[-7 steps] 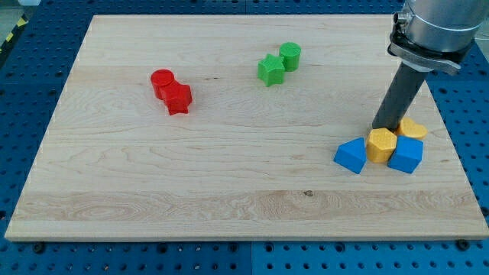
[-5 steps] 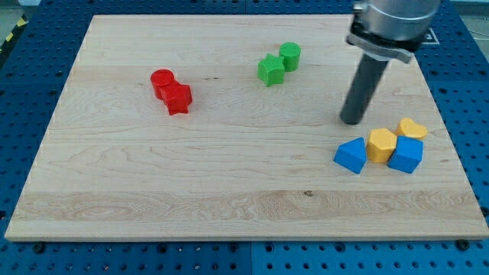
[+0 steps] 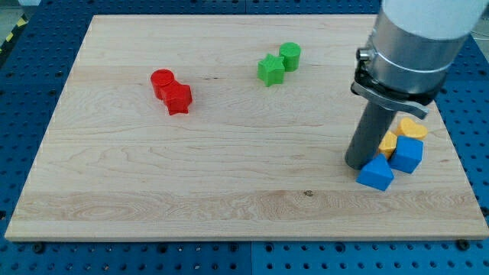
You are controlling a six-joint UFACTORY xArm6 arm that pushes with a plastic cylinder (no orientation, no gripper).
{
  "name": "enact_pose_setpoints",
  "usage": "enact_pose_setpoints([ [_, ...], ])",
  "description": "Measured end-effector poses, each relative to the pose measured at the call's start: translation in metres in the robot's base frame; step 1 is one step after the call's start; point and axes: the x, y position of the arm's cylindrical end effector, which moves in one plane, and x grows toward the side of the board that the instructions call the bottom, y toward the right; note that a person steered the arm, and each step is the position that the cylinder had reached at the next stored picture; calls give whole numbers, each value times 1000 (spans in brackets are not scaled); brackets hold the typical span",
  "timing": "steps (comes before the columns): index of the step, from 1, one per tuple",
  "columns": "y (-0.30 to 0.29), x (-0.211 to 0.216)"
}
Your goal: Move the blue triangle into the yellow hexagon
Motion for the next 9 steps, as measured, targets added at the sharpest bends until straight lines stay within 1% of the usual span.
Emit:
enact_pose_setpoints([
  [1, -11, 0],
  [2, -27, 10],
  [5, -21, 48],
  [6, -12, 42],
  [8, -12, 5],
  [9, -17, 19],
])
